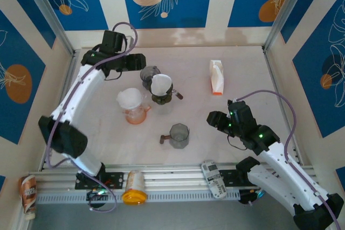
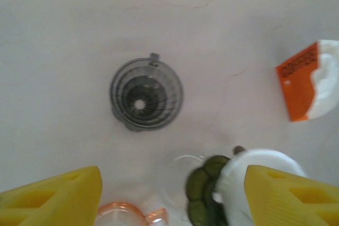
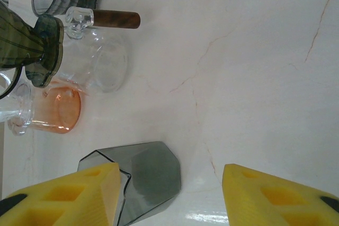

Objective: Place the coffee filter in the dripper

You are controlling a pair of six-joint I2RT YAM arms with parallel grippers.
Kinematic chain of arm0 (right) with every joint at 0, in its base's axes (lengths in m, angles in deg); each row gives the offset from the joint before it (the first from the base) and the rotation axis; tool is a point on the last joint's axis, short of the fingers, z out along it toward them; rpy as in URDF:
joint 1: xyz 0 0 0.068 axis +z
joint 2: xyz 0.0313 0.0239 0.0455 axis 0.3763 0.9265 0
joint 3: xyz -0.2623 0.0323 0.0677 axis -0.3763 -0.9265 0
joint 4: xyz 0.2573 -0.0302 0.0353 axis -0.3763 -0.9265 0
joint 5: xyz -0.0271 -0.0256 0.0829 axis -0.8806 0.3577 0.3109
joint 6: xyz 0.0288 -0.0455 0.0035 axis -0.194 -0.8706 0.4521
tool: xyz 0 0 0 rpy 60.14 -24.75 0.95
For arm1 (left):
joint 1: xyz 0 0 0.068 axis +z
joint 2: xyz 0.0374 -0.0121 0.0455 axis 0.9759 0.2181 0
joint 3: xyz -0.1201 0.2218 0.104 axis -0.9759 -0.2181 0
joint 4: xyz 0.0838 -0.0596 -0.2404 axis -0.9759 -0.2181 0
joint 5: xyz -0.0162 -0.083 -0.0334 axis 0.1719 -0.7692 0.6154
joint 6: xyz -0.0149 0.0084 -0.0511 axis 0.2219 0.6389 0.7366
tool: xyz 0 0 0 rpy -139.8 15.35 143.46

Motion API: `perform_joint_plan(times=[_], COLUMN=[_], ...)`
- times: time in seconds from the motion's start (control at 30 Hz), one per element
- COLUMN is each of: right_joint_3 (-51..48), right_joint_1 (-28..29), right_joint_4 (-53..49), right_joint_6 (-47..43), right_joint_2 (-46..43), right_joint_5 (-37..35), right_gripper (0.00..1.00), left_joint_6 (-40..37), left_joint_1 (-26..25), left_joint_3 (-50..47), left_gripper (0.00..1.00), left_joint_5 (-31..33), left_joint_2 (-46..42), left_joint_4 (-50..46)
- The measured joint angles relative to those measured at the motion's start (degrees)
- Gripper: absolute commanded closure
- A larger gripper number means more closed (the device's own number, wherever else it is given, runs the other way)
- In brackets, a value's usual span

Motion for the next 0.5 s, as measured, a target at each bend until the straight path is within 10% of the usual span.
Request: perform_joint_plan(times=[0.5], right_joint_3=[0.31], right_joint_1=[-3.56], right_joint_4=[0.04], right_joint_6=[-1.53], right_joint_2=[1.29], right_joint_5=[1.09], right_gripper=[0.45], left_joint_6=[-7.48], left_joint_1=[7.17], left_joint_3=[10.47], left_gripper=[0.31], left_joint_5=[-8.11], left_joint_2=[23.69], left_joint_4=[-0.31])
